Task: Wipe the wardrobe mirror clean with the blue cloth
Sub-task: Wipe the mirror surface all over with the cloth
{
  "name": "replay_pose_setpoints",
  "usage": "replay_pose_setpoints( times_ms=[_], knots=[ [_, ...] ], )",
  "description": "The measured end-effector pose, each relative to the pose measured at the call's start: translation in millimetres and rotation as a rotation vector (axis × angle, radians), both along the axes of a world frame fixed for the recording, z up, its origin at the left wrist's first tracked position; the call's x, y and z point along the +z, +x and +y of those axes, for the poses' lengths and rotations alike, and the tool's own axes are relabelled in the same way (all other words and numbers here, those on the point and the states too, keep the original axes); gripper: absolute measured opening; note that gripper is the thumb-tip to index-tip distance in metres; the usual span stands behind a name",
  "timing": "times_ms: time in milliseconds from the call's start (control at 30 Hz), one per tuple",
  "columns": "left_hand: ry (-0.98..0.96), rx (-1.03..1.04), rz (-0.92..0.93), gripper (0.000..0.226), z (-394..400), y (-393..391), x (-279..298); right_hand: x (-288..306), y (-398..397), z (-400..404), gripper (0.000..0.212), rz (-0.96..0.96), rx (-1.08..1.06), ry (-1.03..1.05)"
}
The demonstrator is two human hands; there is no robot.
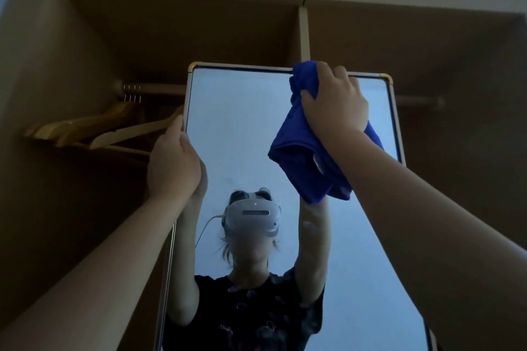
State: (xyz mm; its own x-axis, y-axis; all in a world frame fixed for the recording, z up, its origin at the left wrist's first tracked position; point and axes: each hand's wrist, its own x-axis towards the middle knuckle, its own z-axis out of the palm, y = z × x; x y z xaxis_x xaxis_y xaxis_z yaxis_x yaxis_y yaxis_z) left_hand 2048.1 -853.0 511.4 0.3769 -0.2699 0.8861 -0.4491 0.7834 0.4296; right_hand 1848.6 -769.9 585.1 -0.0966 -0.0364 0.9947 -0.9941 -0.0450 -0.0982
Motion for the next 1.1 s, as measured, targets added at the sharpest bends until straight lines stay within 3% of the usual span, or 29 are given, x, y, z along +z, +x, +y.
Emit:
replay_pose_setpoints(
  times_ms=[433, 633, 900, 1100],
  knots=[
    [-0.022, -0.053, 0.019, 0.037, 6, 6, -8, -24, -83, 19, 0.039, -0.359, 0.032, -0.070],
    [-0.022, -0.241, 0.135, 0.026, 9, 0, -11, -26, -64, 17, 0.036, -0.503, 0.107, -0.112],
    [-0.009, -0.345, 0.183, 0.028, 4, 2, -11, -19, 11, 5, 0.032, -0.306, 0.115, -0.034],
    [0.066, -0.537, 0.271, 0.030, 2, 9, -16, -39, 89, -13, 0.032, 0.008, 0.139, 0.040]
  ],
)
